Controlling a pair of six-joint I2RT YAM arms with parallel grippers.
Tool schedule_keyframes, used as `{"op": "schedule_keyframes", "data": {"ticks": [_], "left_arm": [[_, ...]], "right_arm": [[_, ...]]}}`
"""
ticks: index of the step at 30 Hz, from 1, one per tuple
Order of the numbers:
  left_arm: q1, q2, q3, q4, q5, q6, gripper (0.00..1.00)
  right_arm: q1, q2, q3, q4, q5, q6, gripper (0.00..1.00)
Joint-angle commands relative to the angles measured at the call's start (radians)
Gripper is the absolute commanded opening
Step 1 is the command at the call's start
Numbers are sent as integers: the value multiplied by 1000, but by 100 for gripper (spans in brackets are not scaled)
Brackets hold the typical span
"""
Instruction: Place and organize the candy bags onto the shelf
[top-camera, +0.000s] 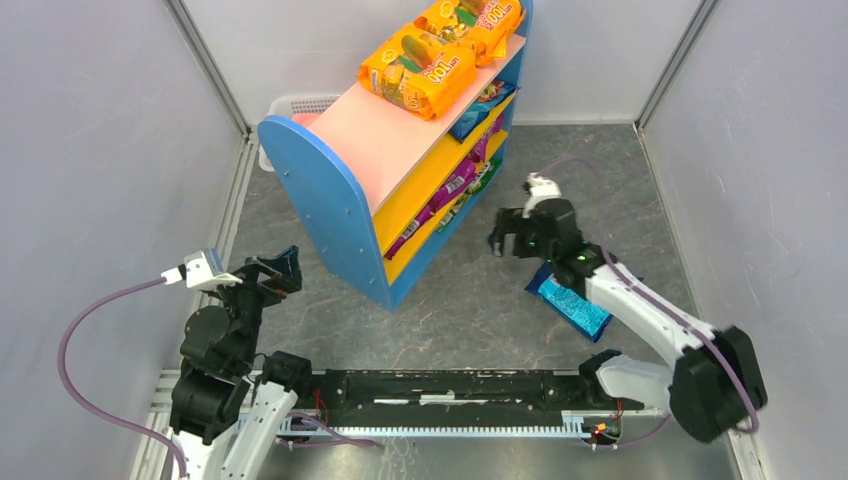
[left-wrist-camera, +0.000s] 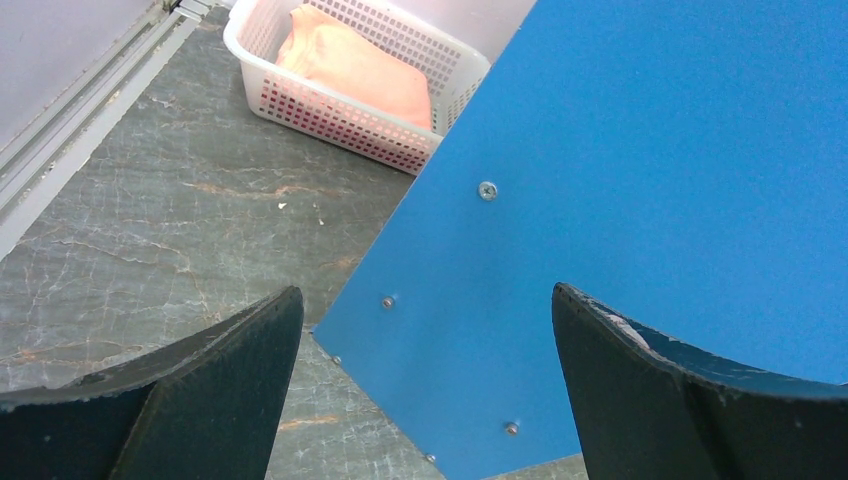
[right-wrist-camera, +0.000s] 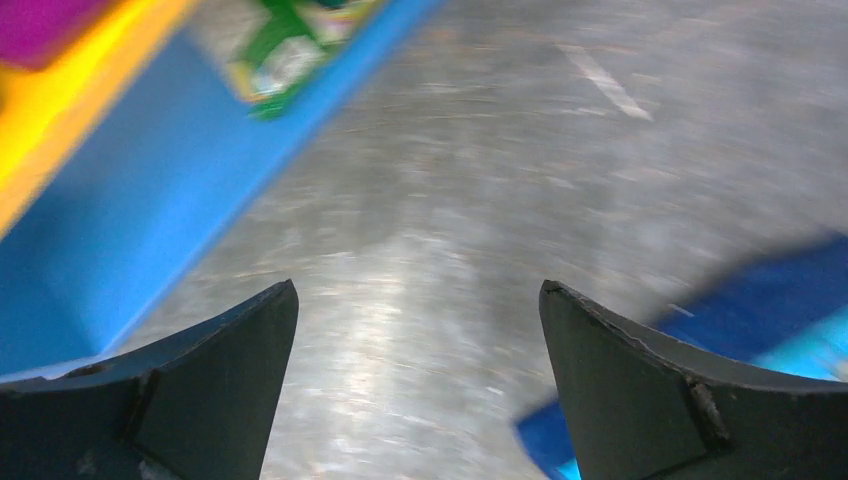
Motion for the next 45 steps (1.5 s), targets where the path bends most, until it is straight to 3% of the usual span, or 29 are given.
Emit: {"op": "schedule_keyframes", "data": {"ticks": [1, 7, 9, 13, 18, 24, 34, 40, 43, 45], "left_arm": [[5, 0, -3, 33, -1, 40, 100], [4, -5, -3, 34, 1, 39, 100], [3, -4, -3, 34, 2, 39, 100], [3, 7, -4, 34, 2, 40, 100], [-1, 11, -3, 35, 3, 41, 100], [0, 12, -3, 35, 2, 40, 100], [4, 19, -4, 34, 1, 41, 100], [9, 22, -4, 34, -2, 41, 100], [11, 24, -3, 35, -1, 39, 100], [13, 25, -3, 33, 1, 39, 100]], "right_arm": [[-182, -191, -91, -206, 180, -38, 98], [-462, -387, -203, -366, 387, -15, 98], [-553, -414, -236, -380, 388, 9, 98], [-723, -435, -305, -317, 232, 17, 98], [-875, -408, -395, -160, -120, 17, 98], [-850, -344, -464, 16, -408, 37, 98], [-448, -263, -403, 206, -392, 155, 98], [-398, -297, -334, 84, -338, 97, 98], [-415, -335, -306, -35, -259, 36, 98], [-470, -343, -316, -64, -305, 14, 98]]}}
